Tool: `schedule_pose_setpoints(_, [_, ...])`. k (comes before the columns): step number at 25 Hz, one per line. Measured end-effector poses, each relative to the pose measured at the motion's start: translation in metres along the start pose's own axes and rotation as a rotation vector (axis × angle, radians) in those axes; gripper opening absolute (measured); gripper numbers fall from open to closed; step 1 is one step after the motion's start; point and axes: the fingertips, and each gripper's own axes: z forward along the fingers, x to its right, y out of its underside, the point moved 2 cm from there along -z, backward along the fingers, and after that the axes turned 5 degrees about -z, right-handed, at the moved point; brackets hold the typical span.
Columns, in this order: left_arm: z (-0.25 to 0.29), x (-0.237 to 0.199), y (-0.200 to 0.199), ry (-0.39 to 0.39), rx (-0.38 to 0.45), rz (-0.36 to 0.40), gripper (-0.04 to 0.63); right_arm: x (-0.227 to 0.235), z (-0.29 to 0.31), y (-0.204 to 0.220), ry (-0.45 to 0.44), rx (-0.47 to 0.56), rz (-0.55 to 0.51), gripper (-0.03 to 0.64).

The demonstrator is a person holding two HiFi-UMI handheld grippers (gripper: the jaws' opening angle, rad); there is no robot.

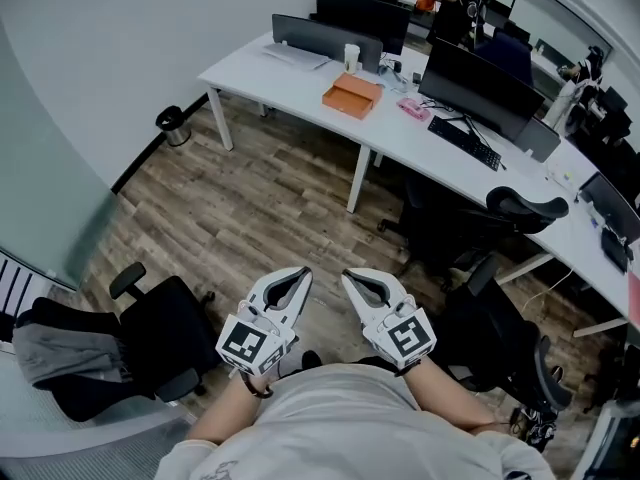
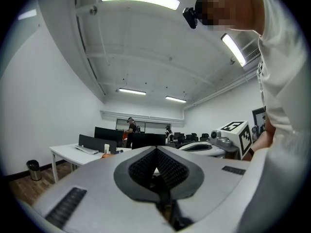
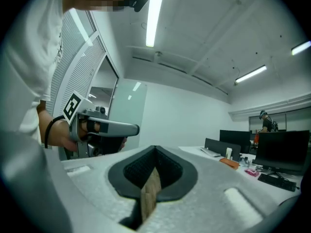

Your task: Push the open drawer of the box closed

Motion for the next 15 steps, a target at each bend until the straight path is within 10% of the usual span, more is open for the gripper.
schedule_pose_setpoints(15, [-0.012, -0.073, 0.005, -0.098, -0.020, -0.016, -0.002, 0.012, 0.081, 0.012, -0.071, 0.025, 0.027, 0.002])
